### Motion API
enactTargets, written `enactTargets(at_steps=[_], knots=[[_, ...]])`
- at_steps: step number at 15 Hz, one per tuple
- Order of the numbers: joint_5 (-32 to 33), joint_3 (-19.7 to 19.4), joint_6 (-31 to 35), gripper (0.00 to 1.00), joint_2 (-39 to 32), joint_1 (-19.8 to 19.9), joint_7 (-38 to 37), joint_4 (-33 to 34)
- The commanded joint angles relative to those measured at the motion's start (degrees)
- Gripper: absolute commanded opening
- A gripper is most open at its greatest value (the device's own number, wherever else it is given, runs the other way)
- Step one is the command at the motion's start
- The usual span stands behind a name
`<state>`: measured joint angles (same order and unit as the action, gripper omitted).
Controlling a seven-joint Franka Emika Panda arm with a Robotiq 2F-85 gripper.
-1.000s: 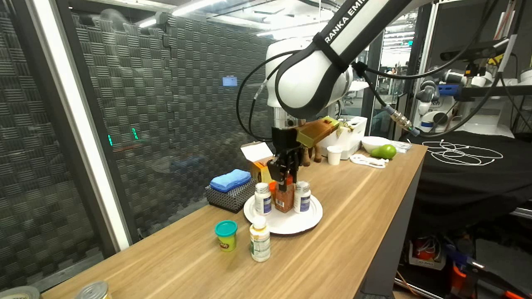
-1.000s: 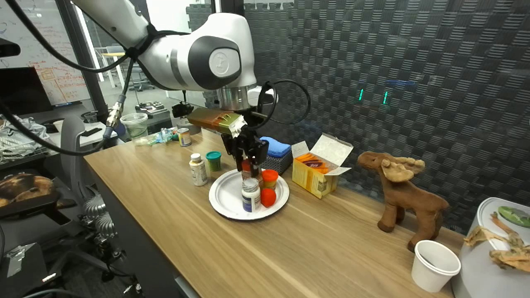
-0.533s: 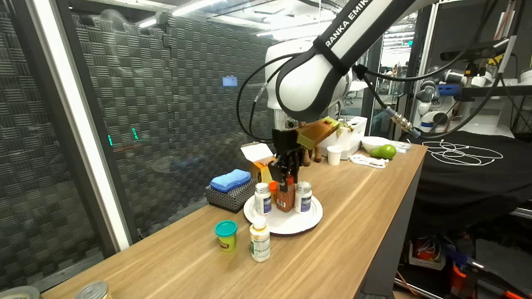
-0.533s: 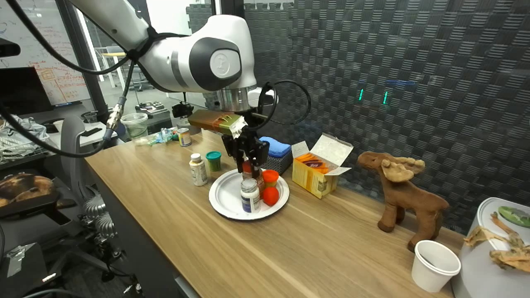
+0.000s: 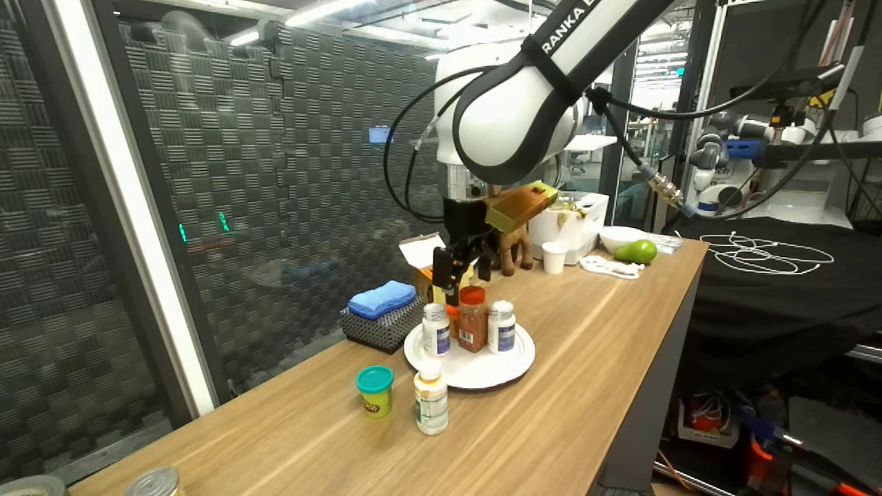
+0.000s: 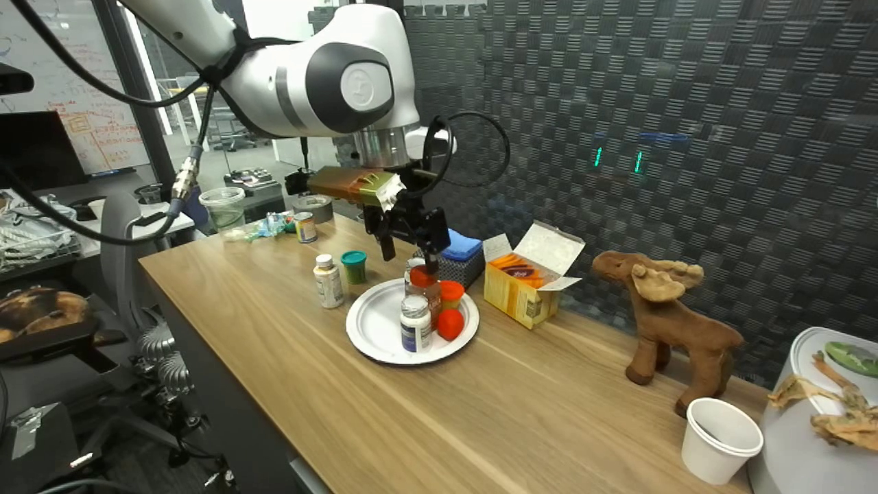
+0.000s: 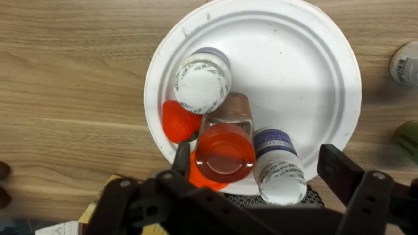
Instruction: Pick up all the objects surrounding the white plate and arrange them on the plate
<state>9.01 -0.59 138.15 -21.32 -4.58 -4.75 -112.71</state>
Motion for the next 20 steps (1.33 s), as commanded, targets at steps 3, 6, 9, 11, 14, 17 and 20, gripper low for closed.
enactTargets(at_steps=[3,6,9,11,14,17,20], knots=[[0.4,2.1,0.9,1.0,6.3,-2.9,-1.7,-2.6],[-0.5,4.3,-0.6,1.0,7.7,-3.8,-0.3,-3.6],[-1.0,6.2,-2.3,1.0,8.2,-4.6,0.4,-5.1],[-0.9,7.0,-2.9,1.0,7.8,-4.9,0.8,-5.9],[-2.0,8.1,-2.9,1.0,6.3,-4.8,3.0,-6.5],[-2.8,8.8,-3.2,1.0,5.3,-4.8,5.3,-6.5],[-3.0,9.3,-3.4,1.0,4.2,-4.8,7.0,-6.0]])
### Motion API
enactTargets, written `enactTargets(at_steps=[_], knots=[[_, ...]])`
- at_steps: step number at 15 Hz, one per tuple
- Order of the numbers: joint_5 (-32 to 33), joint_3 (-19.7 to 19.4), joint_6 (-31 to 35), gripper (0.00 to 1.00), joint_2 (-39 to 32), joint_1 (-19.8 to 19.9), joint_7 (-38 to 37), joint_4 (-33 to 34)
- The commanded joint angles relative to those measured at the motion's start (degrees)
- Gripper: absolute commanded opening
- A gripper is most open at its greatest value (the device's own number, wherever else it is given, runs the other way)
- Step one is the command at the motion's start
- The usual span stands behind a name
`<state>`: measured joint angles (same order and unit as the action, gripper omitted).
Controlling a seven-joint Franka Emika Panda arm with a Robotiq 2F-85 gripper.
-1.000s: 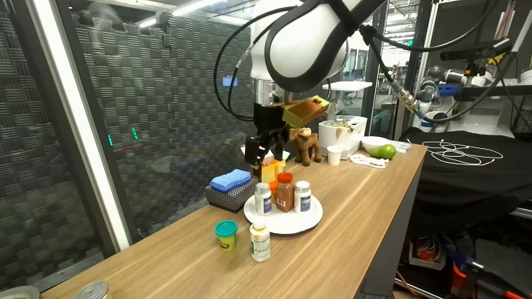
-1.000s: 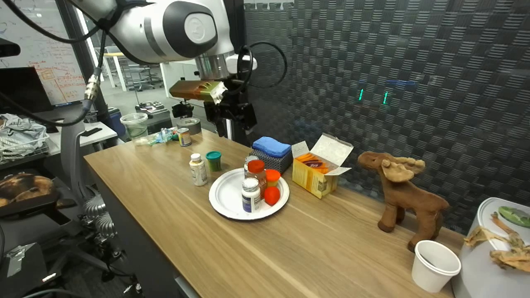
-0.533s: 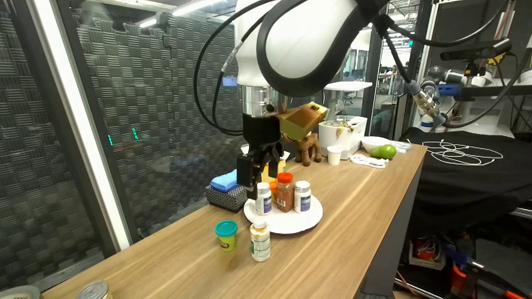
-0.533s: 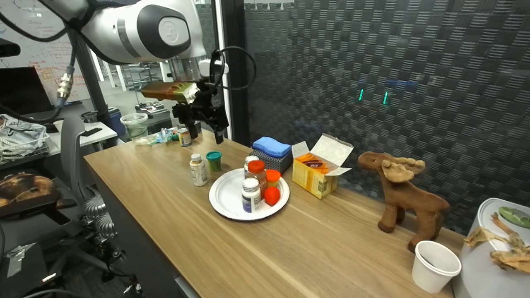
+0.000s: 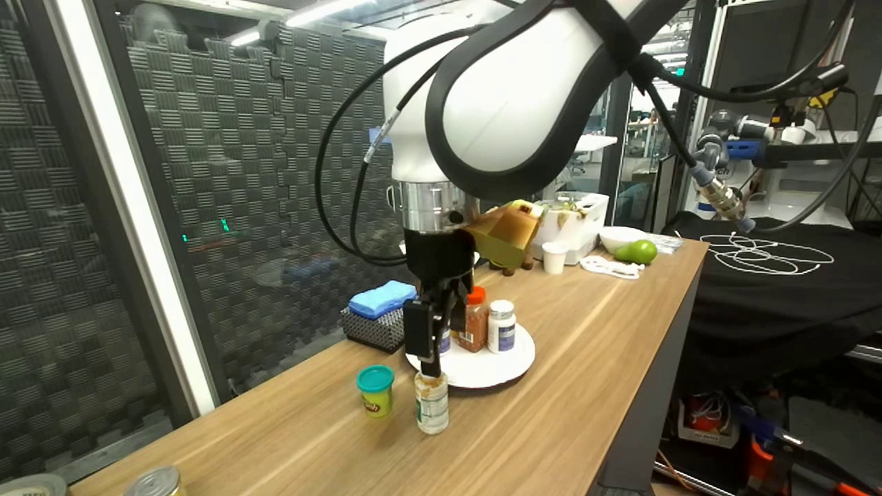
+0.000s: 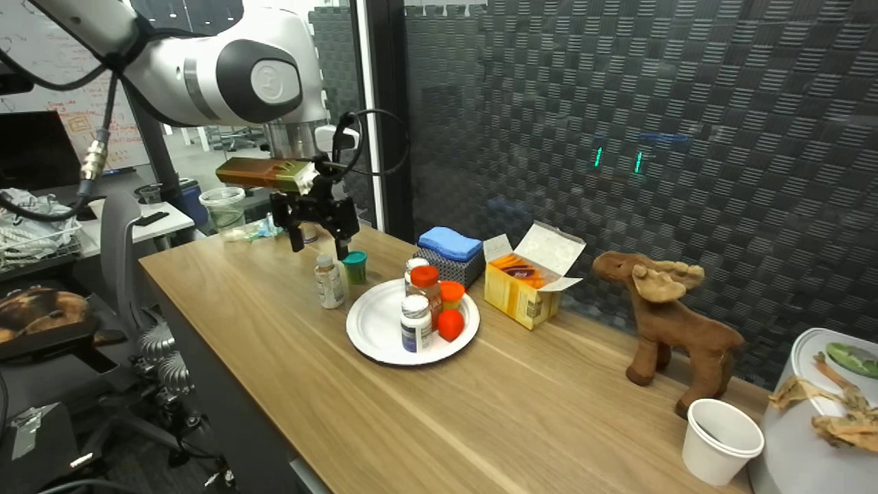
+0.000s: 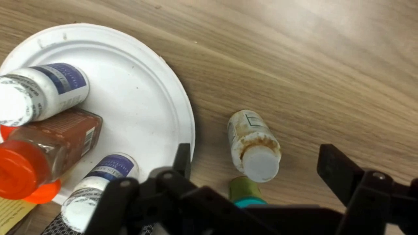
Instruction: Pick up all the objects surrounding the white plate and arrange them on the plate
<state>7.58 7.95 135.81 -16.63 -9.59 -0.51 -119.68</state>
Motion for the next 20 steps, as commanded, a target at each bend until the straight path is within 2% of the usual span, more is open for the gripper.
enactTargets(at_steps=[1,7,8,9,16,18,19,20], knots=[[-1.9,1.0,-0.8,1.0,-1.0,0.3,3.6,1.1],[-2.4,0.9,-0.3,1.0,-3.6,0.4,5.3,2.7],[-2.3,0.8,0.2,0.91,-4.0,0.4,5.3,3.0],[-2.4,0.8,0.1,0.73,-4.3,0.5,5.5,3.3],[-2.1,0.7,0.5,0.19,-3.9,0.5,5.6,2.9],[-2.5,0.8,0.2,0.14,-3.1,0.6,5.5,2.3],[-2.6,0.8,0.3,0.19,-2.6,0.6,5.3,1.9],[-2.7,0.8,0.5,0.19,-2.3,0.7,5.3,1.5]])
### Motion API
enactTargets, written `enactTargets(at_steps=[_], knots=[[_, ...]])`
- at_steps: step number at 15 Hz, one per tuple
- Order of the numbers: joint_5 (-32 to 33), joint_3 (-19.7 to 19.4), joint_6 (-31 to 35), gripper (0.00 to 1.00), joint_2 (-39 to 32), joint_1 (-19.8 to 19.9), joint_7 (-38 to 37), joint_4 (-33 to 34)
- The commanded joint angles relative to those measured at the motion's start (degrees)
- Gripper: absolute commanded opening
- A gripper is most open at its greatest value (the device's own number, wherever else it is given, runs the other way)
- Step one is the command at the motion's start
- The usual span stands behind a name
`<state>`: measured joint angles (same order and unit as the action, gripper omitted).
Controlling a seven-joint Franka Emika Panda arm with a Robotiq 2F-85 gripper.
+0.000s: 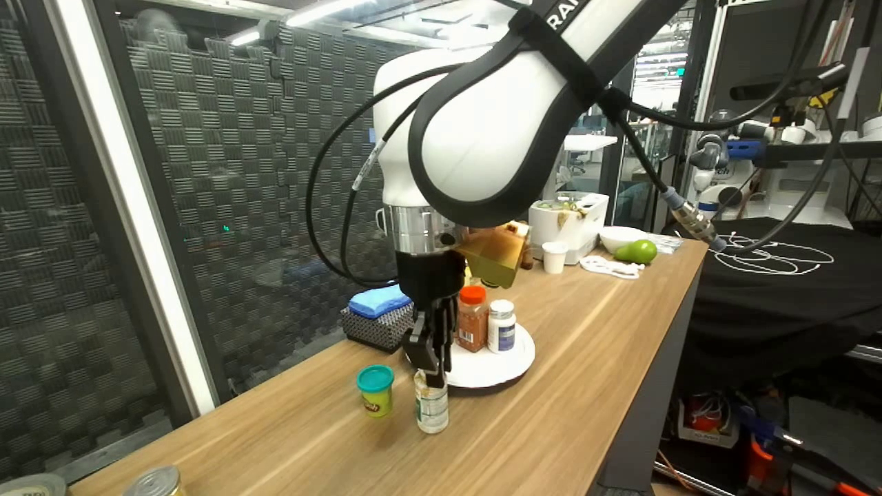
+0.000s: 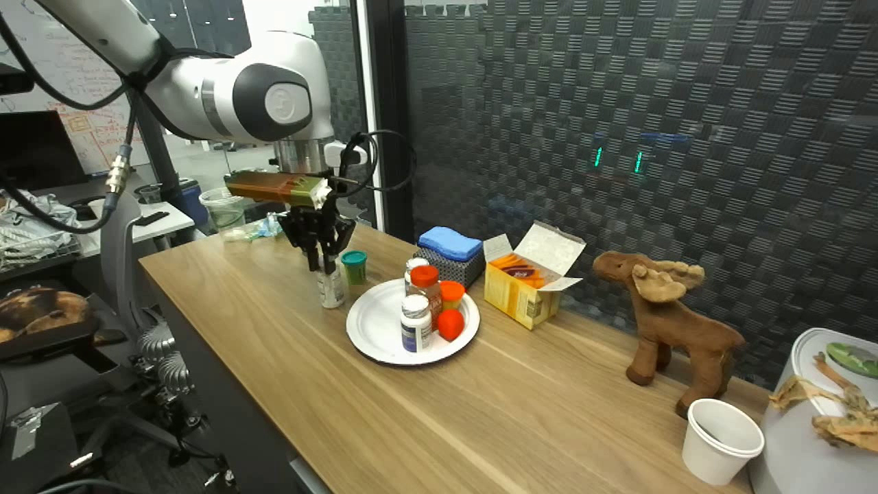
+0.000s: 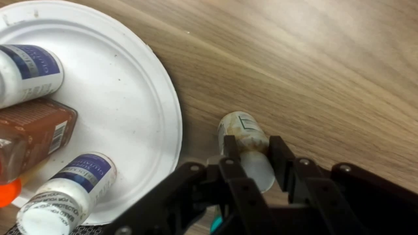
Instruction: Pick up all the objects surrounding the white plate and arrange them on the plate
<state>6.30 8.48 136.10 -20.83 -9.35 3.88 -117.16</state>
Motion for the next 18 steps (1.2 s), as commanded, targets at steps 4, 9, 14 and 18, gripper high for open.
enactTargets(at_steps=[4,9,14,18], knots=[[-0.6,-0.4,0.7,0.19,4.6,0.2,-1.2,-2.6],[0.6,-1.9,1.5,0.18,10.5,0.4,-4.8,-5.6],[0.1,-3.8,0.7,0.18,11.7,2.0,-6.0,-6.4],[0.5,-5.7,2.6,0.16,8.9,3.8,-6.7,-5.8]])
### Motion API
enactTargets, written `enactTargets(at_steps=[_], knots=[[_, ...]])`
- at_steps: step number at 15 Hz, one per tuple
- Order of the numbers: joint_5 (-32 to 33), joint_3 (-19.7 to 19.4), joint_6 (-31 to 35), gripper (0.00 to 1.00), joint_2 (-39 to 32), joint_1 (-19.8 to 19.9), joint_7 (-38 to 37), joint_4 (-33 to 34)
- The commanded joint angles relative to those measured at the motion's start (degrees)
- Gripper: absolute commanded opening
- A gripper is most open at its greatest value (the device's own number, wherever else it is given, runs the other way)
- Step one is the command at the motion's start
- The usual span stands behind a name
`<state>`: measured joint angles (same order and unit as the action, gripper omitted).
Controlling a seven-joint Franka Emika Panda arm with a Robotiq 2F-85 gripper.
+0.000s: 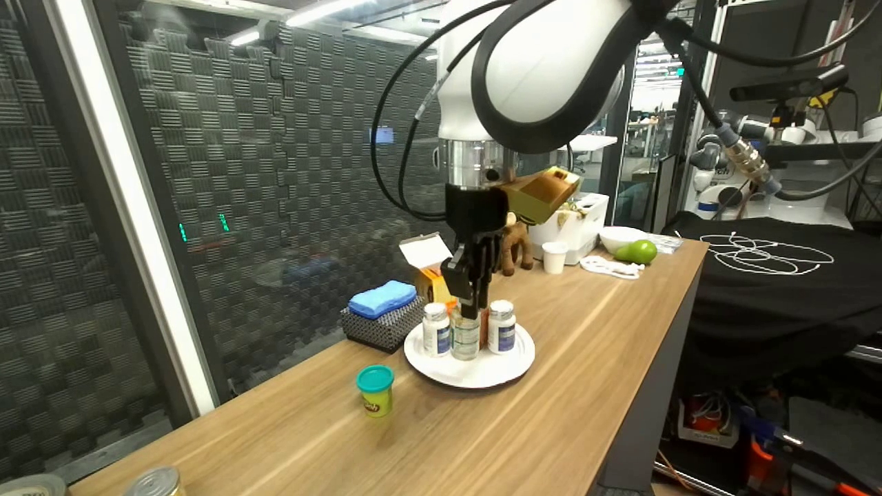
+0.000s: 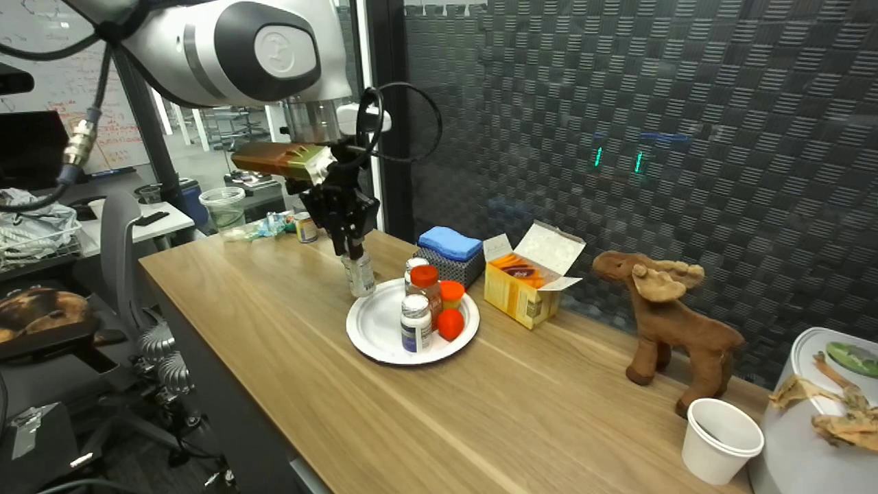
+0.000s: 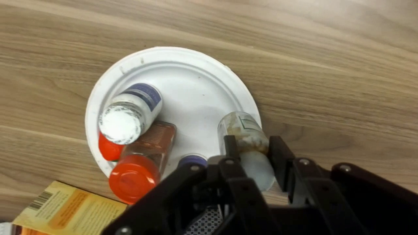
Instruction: Pick up all the objects surrounding the white plate and arrange them on the plate
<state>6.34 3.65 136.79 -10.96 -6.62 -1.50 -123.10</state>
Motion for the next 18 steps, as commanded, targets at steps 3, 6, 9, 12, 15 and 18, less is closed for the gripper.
enactTargets(at_steps=[3,6,9,12,15,18], knots=[[0.4,-2.1,2.1,0.16,-2.6,2.0,-2.0,0.5],[-0.8,-2.4,1.9,0.16,-3.9,3.0,-1.1,0.6],[-1.7,-2.4,1.8,0.16,-5.1,3.7,-0.8,0.6],[-2.5,-2.3,1.7,0.15,-5.3,4.1,-0.5,0.3],[-1.0,-2.7,2.1,0.62,-3.4,3.6,-1.6,-0.9],[2.5,-3.0,3.2,0.84,-0.5,1.7,-5.1,-1.6]])
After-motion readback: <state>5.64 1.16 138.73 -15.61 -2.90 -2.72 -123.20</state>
